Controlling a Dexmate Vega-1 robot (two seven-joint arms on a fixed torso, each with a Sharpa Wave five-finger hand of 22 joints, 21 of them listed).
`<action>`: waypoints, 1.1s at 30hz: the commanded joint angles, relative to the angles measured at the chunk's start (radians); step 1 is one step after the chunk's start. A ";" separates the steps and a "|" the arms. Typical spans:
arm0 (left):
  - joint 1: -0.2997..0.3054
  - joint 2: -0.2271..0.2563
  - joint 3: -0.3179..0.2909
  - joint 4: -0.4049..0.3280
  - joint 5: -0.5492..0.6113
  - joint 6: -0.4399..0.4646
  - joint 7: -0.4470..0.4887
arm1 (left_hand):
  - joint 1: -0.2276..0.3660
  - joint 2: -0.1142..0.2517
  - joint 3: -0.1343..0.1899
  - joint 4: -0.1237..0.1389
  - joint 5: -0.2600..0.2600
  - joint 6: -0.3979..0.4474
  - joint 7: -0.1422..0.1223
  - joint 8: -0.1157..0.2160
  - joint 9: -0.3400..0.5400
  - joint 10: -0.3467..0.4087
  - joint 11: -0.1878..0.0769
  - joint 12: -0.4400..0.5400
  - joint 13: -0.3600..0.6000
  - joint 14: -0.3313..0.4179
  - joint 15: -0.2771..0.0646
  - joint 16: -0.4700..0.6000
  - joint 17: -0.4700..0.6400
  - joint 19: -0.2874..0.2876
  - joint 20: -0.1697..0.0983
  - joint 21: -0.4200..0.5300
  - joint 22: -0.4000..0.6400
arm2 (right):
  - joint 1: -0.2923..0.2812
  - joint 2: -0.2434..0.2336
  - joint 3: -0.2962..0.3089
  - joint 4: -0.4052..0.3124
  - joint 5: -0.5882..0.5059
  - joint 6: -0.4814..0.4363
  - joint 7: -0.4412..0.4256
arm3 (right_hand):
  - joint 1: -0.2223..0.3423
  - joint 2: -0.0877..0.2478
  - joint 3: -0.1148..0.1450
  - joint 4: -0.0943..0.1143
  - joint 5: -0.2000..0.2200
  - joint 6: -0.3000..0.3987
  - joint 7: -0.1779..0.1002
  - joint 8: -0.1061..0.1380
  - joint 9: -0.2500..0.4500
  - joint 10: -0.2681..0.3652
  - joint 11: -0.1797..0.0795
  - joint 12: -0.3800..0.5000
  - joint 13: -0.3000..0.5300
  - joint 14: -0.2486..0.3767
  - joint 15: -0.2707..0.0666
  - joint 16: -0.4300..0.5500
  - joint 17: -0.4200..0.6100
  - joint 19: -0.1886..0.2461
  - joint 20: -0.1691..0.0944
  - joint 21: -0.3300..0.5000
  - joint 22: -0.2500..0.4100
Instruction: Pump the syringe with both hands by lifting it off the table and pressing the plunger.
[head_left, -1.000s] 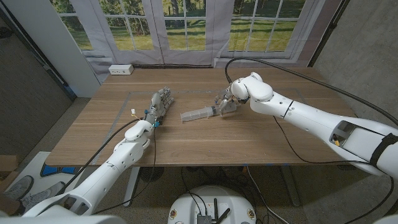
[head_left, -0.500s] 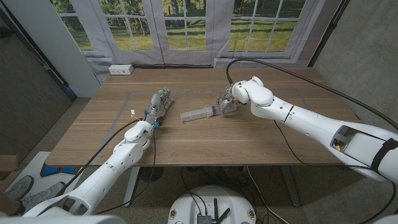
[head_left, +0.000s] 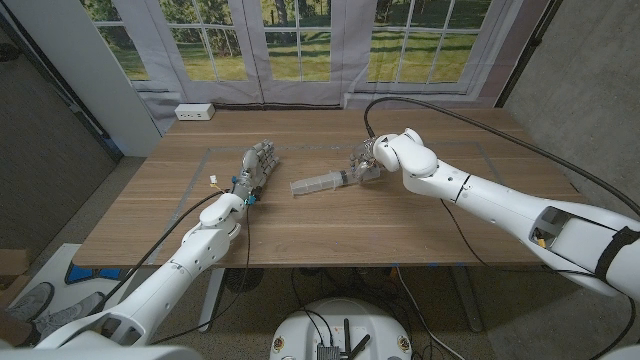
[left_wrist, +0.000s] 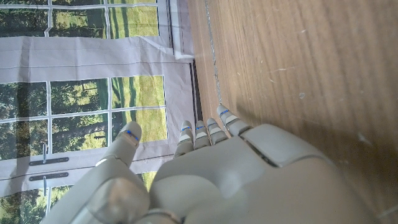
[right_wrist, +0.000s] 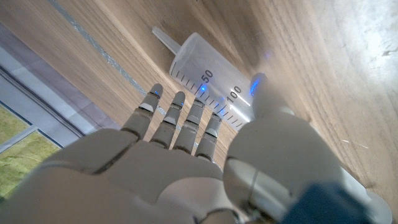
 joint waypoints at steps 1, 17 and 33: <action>-0.014 -0.006 0.006 0.015 -0.001 0.004 -0.010 | -0.009 0.071 0.003 0.008 0.002 0.011 0.001 0.007 0.002 0.010 -0.003 0.005 0.002 0.004 0.000 0.005 0.004 0.012 0.001 0.008 0.004 | -0.014 0.000 0.002 0.009 -0.021 0.000 -0.039 | 0.030 0.009 -0.012 0.004 -0.001 0.061 -0.001 0.024 0.002 0.062 -0.028 0.013 0.002 0.033 -0.092 0.024 0.008 0.009 -0.019 0.001 0.001; -0.019 -0.015 0.014 0.026 -0.001 0.006 -0.014 | -0.013 0.069 0.005 0.011 0.002 0.012 0.002 0.005 0.002 0.013 -0.001 0.004 0.002 0.006 0.001 0.005 0.003 0.013 0.002 0.008 0.004 | -0.044 -0.022 0.029 -0.021 -0.039 -0.011 -0.095 | 0.080 0.054 -0.052 0.007 0.005 0.243 -0.004 0.073 -0.011 0.240 -0.066 0.004 -0.014 0.096 -0.143 0.104 0.032 0.026 -0.057 -0.001 0.001; -0.020 -0.014 0.022 0.016 0.005 0.015 -0.017 | -0.014 0.069 0.008 0.010 0.003 0.012 0.001 0.004 0.002 0.013 -0.001 0.003 0.002 0.005 0.001 0.003 0.002 0.013 0.001 0.007 0.004 | -0.076 -0.052 0.074 -0.087 -0.042 -0.012 -0.113 | 0.104 0.086 -0.075 0.009 0.010 0.313 -0.004 0.073 -0.019 0.310 -0.067 -0.013 -0.030 0.118 -0.146 0.143 0.045 0.037 -0.079 -0.001 0.001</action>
